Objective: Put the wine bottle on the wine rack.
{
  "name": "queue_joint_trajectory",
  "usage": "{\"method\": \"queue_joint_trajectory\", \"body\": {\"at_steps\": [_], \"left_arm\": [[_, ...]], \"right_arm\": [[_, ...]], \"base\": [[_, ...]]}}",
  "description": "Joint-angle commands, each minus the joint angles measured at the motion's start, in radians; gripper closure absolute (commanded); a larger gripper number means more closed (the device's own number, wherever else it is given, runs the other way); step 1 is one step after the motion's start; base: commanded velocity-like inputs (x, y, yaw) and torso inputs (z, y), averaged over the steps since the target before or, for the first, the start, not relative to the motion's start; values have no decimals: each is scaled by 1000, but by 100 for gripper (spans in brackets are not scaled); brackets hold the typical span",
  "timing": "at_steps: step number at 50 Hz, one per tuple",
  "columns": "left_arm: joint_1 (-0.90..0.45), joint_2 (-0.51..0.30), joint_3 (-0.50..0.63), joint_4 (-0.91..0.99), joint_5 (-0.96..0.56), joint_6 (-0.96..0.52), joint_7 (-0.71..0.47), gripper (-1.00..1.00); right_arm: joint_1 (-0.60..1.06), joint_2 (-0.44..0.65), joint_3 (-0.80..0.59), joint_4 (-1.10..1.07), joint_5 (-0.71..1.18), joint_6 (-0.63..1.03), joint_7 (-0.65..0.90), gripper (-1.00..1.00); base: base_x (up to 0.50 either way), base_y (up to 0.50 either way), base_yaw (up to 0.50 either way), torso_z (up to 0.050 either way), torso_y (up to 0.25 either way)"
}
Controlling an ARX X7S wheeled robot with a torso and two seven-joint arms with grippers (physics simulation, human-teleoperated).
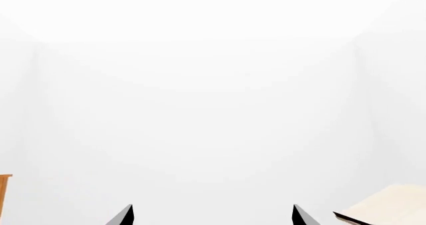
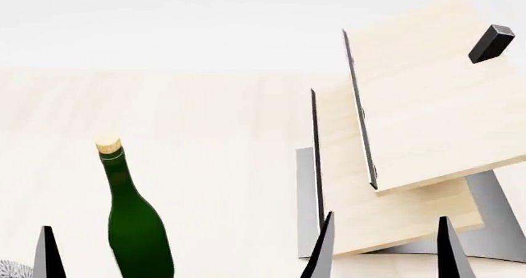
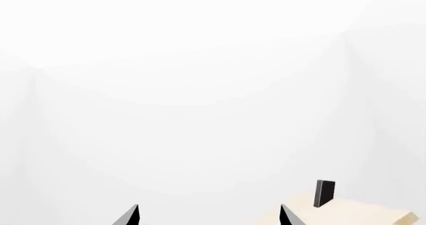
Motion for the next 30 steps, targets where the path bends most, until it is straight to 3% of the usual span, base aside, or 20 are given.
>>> {"method": "queue_joint_trajectory", "body": {"at_steps": [1,30], "left_arm": [[0,-4,3,1,-1,0,-5,-100],[-4,-13,11,2,-4,1,-14,-100]], "right_arm": [[1,4,-4,1,1,0,3,-100],[6,12,-23,-1,-1,9,9,-100]], "base": [[0,-117,0,0,0],[0,-105,0,0,0]]}}
